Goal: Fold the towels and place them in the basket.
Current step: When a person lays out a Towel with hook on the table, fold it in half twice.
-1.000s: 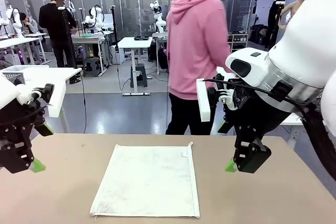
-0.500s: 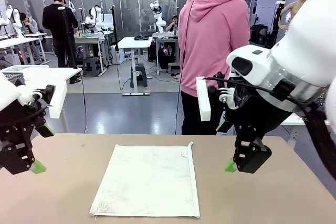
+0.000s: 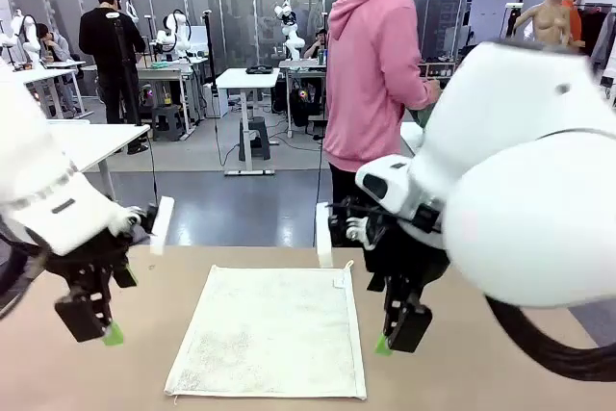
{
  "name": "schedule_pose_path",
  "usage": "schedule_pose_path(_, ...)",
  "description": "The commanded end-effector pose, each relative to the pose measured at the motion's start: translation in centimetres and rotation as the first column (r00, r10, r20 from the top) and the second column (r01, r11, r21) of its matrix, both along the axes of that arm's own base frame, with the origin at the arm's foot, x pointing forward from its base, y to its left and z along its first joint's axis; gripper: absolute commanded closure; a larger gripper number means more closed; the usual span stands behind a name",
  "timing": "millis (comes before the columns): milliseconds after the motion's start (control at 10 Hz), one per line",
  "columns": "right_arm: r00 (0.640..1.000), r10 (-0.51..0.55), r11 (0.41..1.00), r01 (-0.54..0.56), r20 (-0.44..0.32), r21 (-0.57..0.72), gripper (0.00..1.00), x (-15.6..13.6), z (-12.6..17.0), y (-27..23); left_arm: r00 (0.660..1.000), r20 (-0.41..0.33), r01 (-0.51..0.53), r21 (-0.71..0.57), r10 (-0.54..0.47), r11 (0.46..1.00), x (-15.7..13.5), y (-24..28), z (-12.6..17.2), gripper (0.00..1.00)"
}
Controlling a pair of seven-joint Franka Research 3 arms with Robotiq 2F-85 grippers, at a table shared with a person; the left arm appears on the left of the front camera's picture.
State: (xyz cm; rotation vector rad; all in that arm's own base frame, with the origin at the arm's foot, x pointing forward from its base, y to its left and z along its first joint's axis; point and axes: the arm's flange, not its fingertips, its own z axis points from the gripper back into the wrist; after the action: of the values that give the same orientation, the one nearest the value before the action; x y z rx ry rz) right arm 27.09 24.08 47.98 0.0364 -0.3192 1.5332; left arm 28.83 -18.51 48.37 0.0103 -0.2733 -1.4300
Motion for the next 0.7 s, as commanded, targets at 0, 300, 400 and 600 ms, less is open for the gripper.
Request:
schedule_pose_path(0,1.0,-0.012,1.0,0.012,-0.016,-0.017,0.0,-0.6,-5.0,-0.1,1.0,-0.014,0.022,-0.032,-0.023,0.999,-1.1,0.5,-5.4,0.0)
schedule_pose_path(300,0.999,-0.016,0.999,0.013,-0.05,-0.046,0.0,0.8,-8.8,-0.3,0.996,-0.069,0.06,-0.024,-0.062,0.998,-0.4,0.0,-10.1,0.0)
schedule_pose_path(400,0.999,-0.009,0.999,0.007,-0.054,-0.047,0.0,1.2,-9.8,-0.4,0.995,-0.063,0.077,0.008,-0.076,0.997,-0.2,-0.3,-11.2,0.0)
schedule_pose_path(600,0.999,-0.019,0.997,0.016,-0.043,-0.073,0.0,1.8,-11.5,-0.6,0.993,-0.054,0.108,0.013,-0.107,0.994,0.3,-0.4,-12.6,0.0)
